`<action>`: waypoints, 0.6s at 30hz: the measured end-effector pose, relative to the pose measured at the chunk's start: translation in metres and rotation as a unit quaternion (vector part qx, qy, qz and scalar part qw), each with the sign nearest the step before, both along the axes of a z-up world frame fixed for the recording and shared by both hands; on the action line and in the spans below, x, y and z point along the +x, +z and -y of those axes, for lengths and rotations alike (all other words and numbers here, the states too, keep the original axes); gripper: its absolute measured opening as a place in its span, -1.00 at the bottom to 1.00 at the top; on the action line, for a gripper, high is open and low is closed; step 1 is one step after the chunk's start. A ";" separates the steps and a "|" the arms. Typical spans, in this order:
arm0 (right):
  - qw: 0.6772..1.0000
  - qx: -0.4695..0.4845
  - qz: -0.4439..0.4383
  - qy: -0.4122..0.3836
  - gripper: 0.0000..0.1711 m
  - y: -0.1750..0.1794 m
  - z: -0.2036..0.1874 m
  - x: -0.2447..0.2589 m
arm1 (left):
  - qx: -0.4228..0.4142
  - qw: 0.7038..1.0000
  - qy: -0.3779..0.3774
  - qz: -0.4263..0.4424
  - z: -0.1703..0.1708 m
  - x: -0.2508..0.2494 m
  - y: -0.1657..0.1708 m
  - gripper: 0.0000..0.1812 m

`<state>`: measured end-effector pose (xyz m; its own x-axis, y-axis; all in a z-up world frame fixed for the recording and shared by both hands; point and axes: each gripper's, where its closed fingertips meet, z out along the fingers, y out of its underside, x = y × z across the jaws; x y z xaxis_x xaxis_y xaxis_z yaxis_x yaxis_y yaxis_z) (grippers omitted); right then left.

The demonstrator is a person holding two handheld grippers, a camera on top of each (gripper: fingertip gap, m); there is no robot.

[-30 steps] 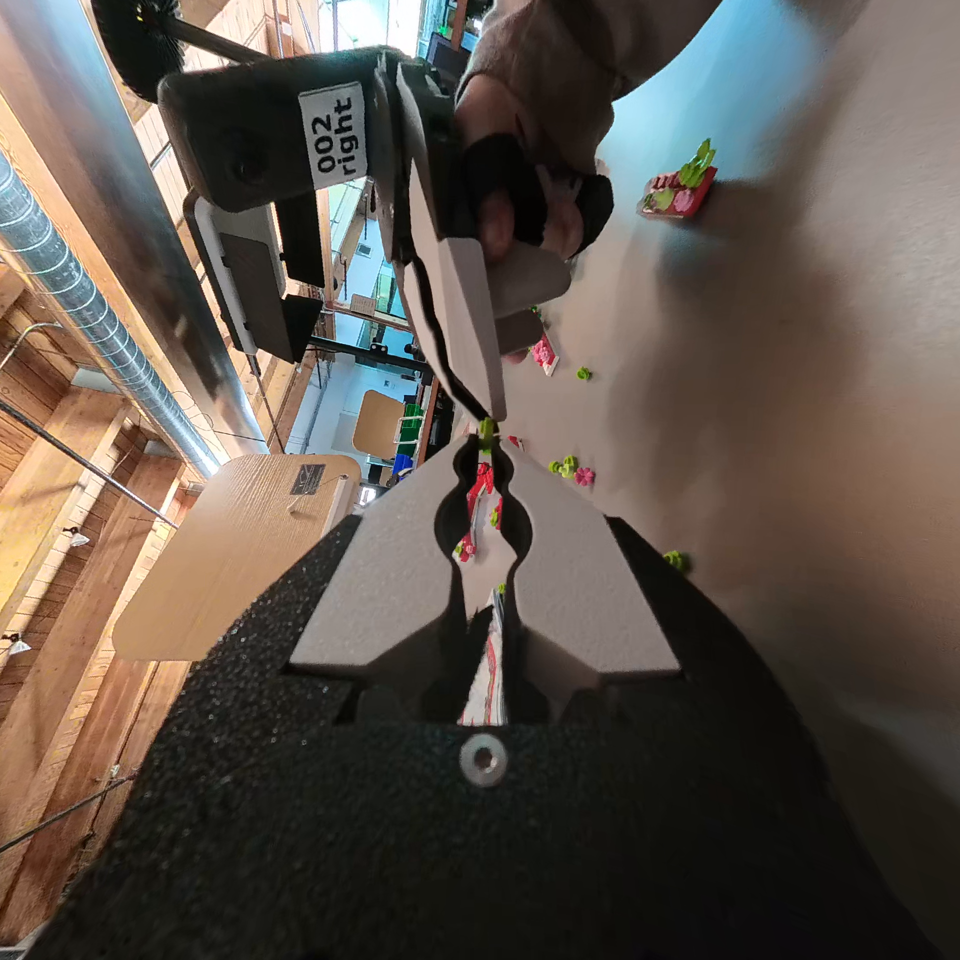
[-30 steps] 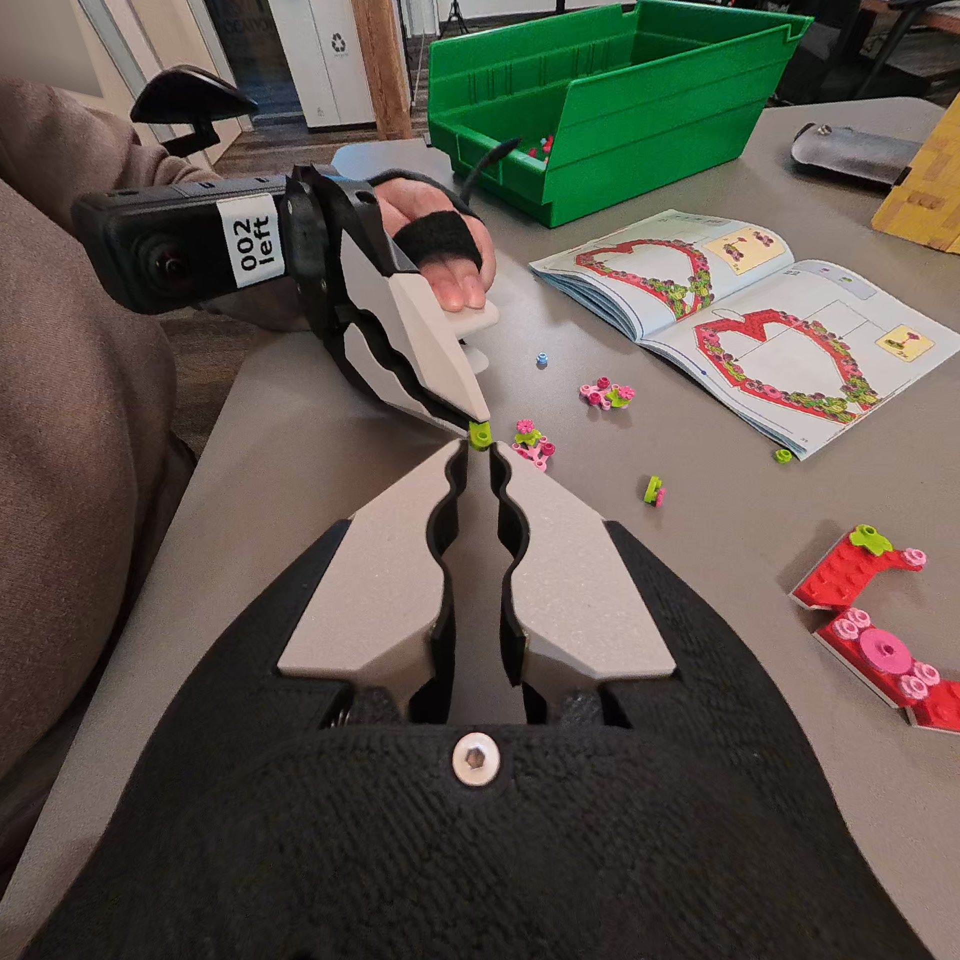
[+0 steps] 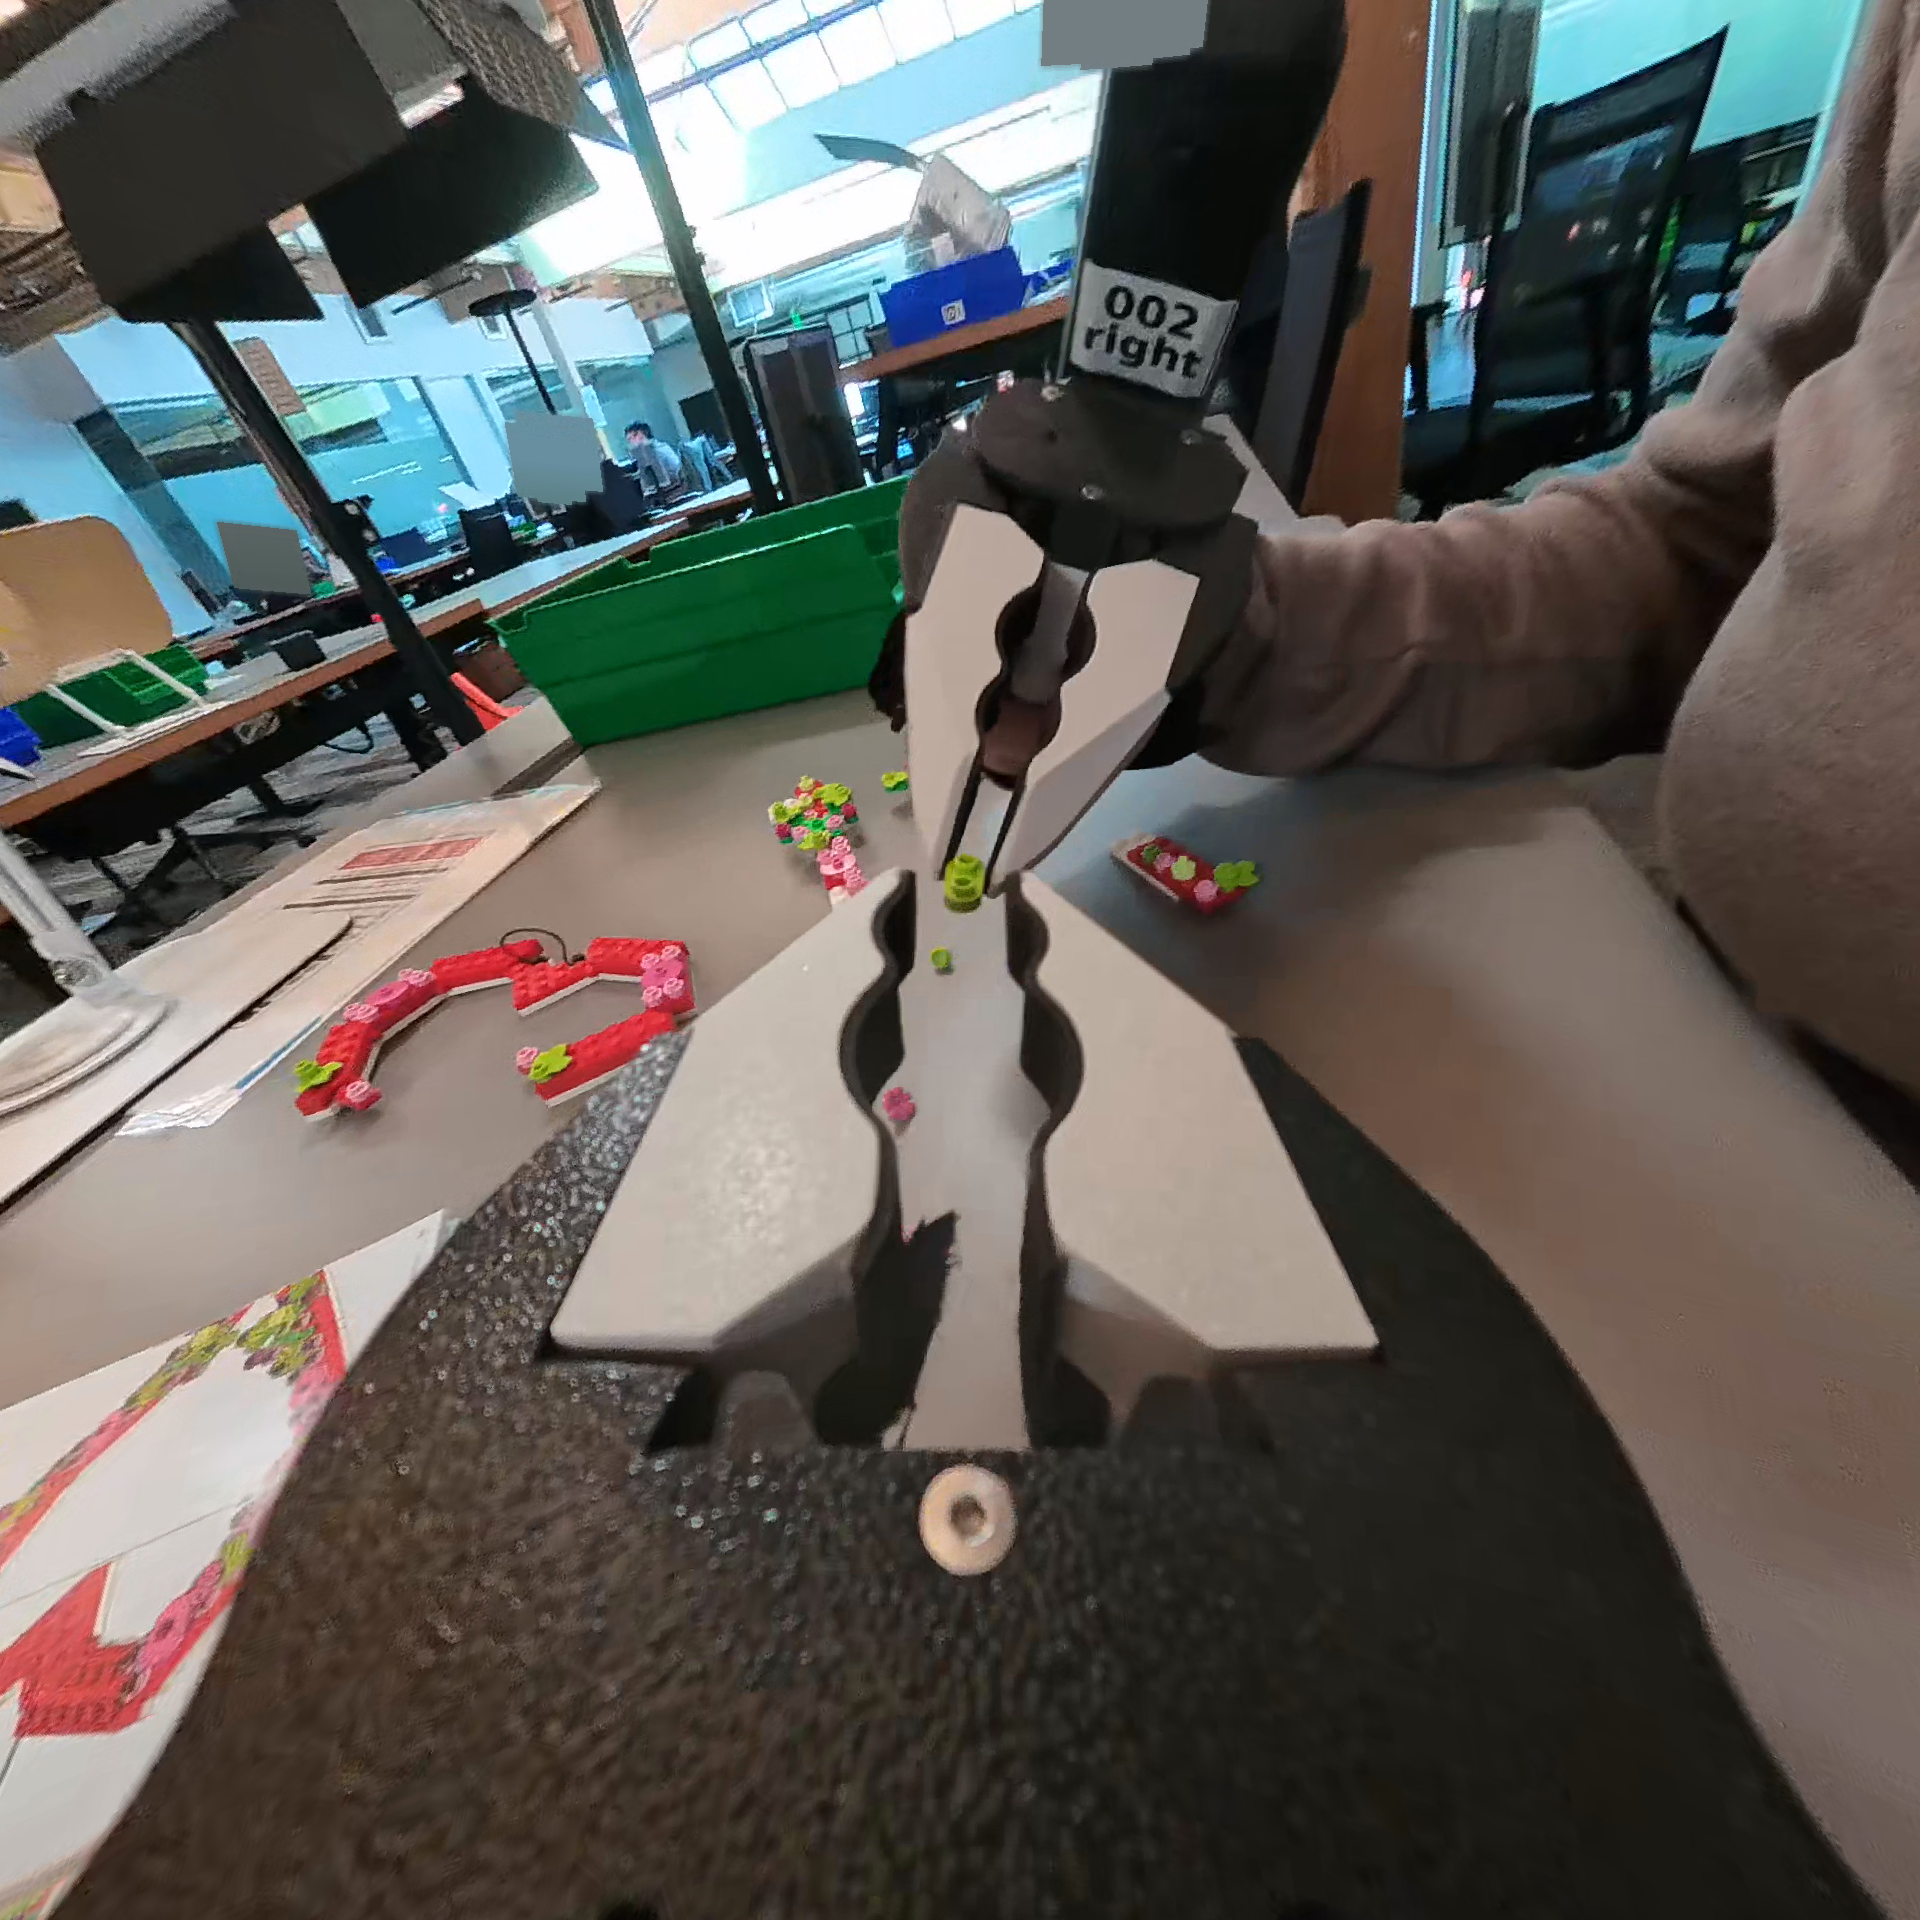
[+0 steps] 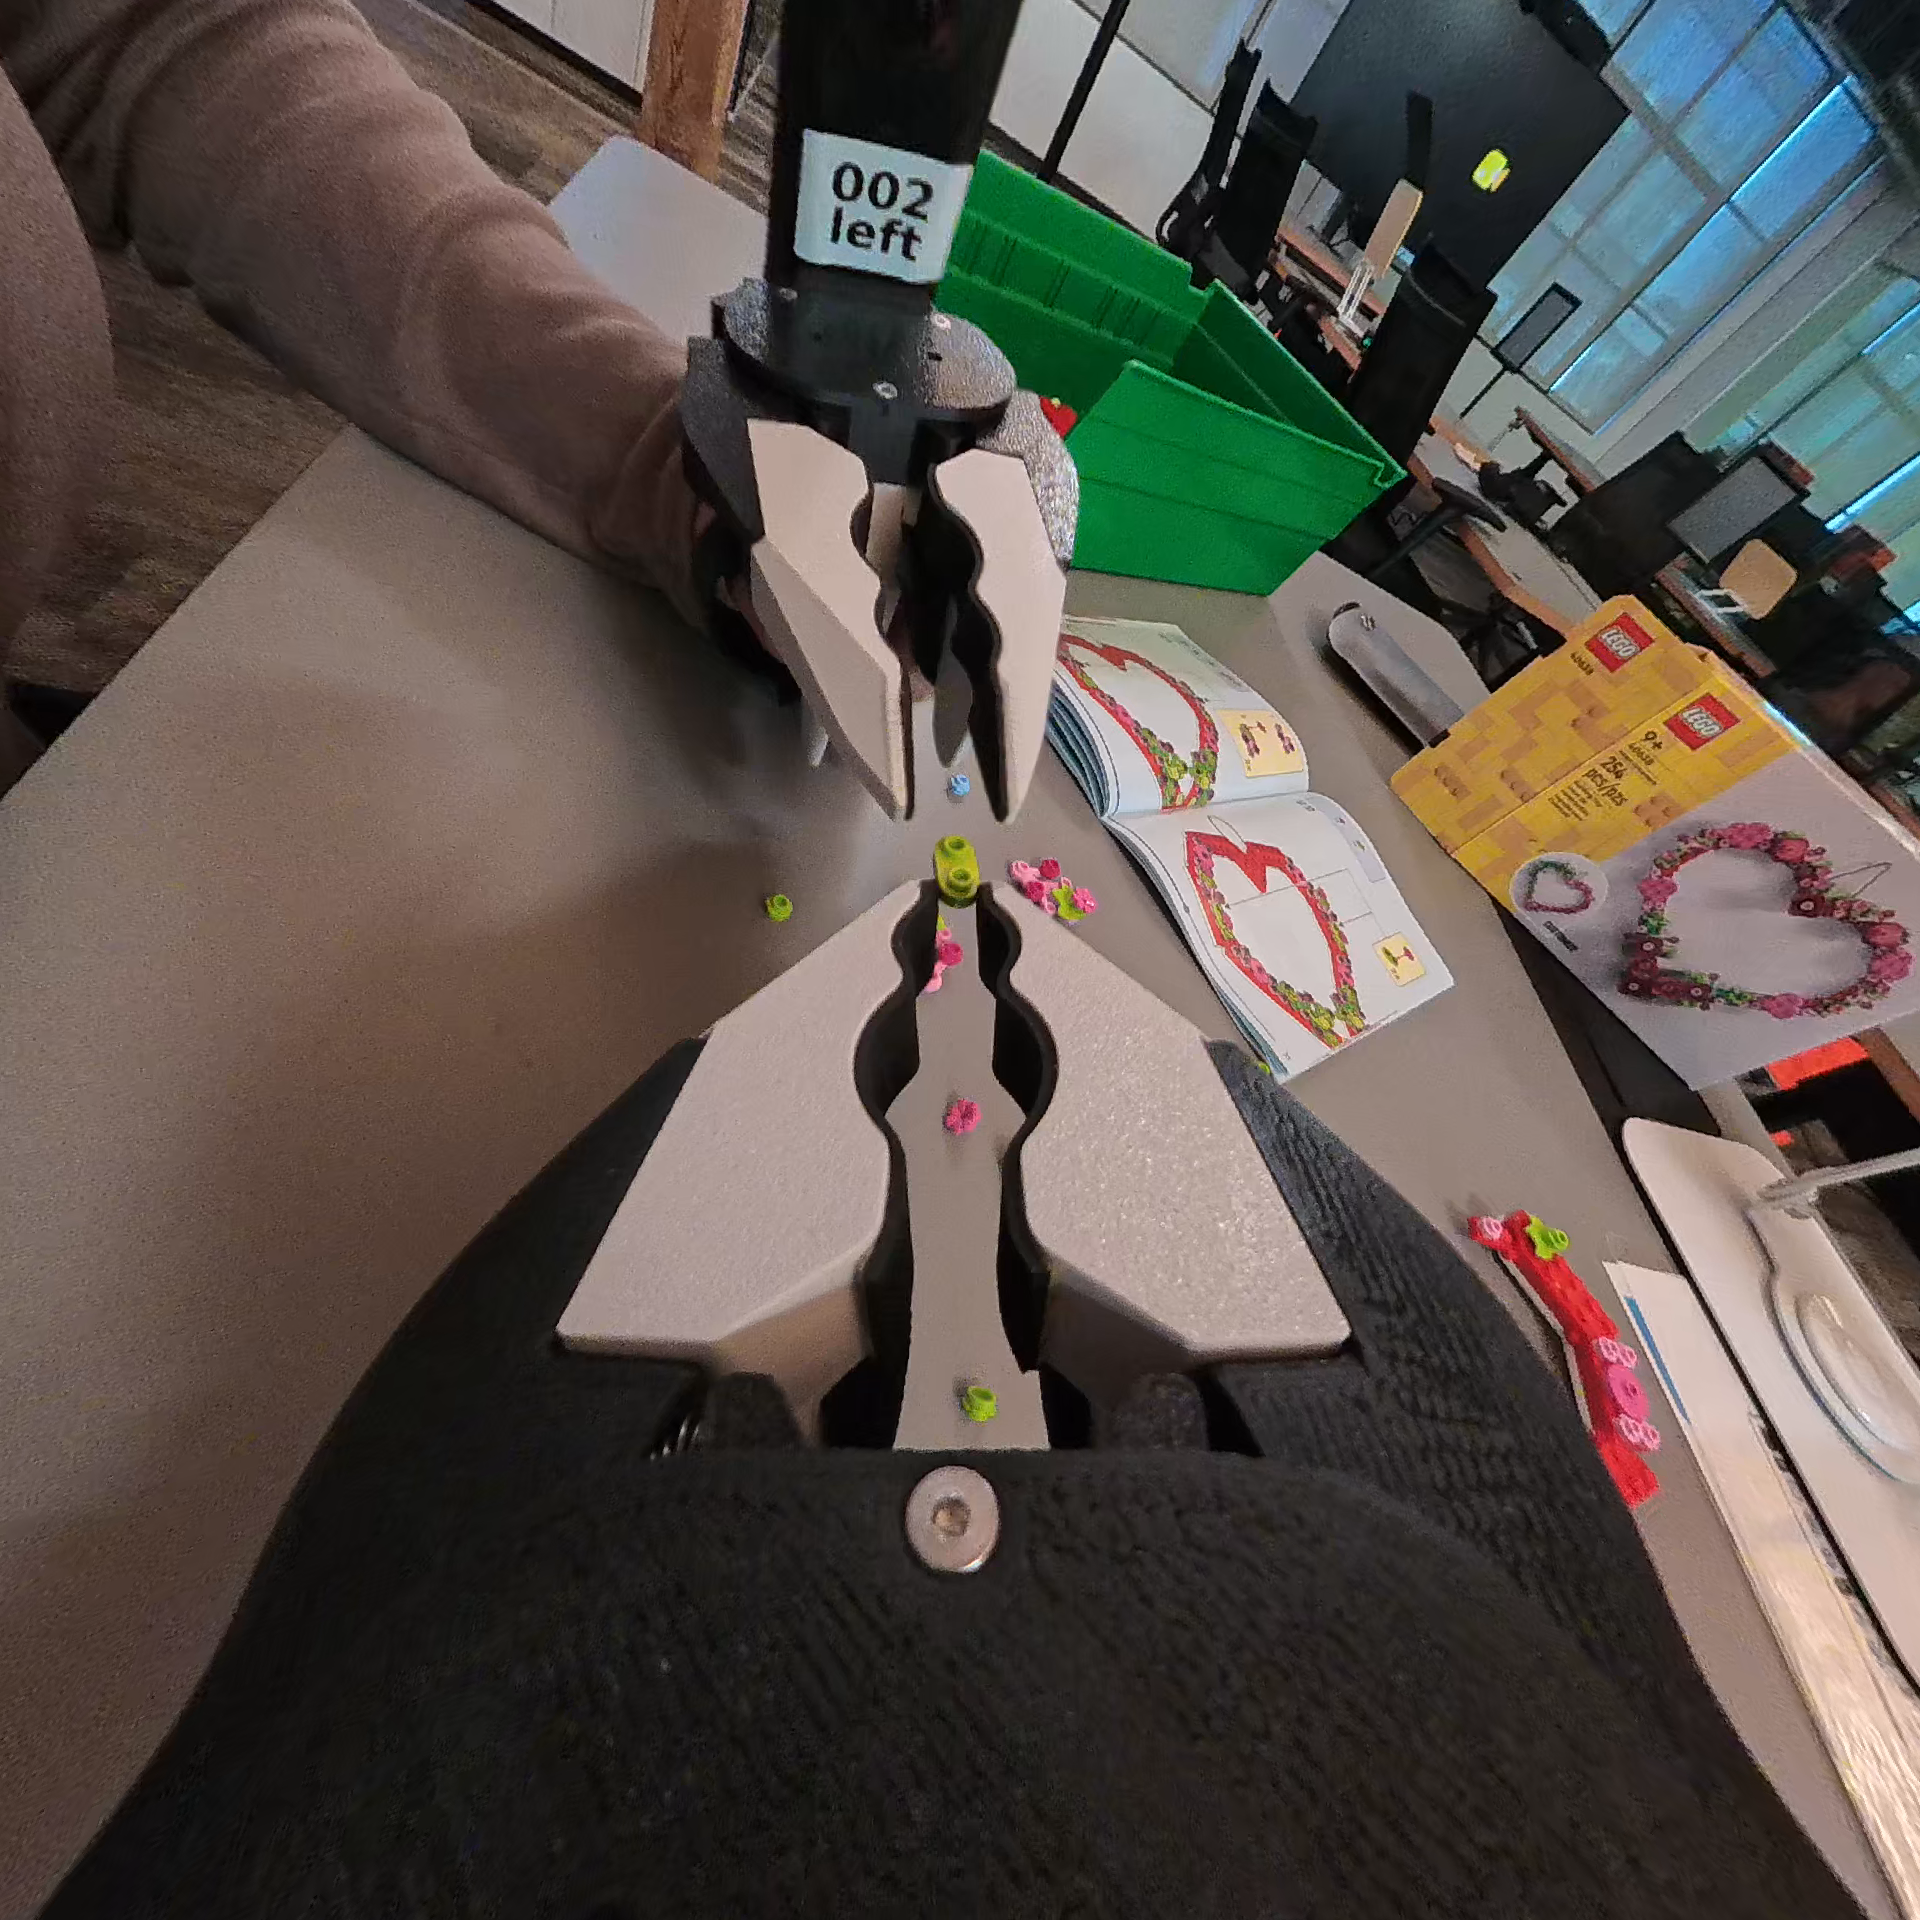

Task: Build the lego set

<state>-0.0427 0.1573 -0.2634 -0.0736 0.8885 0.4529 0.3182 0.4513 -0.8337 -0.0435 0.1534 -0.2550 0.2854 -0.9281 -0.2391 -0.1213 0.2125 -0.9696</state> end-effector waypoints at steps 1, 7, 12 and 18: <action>1.000 -0.001 -0.003 0.002 -0.93 0.001 0.001 -0.001 | -0.001 1.000 -0.002 0.000 0.001 0.000 0.000 -0.84; 1.000 0.001 -0.017 0.008 -0.93 0.006 0.005 -0.004 | 0.004 1.000 -0.008 -0.003 0.003 0.002 -0.001 -0.90; 1.000 -0.002 -0.020 0.012 -0.93 0.006 0.006 -0.005 | 0.007 1.000 0.003 -0.007 0.001 0.002 -0.002 -0.89; 1.000 -0.010 -0.020 0.011 -0.93 0.006 0.006 -0.006 | 0.014 1.000 0.001 -0.010 0.002 0.003 -0.002 -0.94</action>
<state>-0.0484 0.1509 -0.2576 -0.0752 0.8957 0.4383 0.2748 0.4411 -0.8543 -0.0405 0.1515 -0.2574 0.2824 -0.9205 -0.2702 -0.1411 0.2387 -0.9608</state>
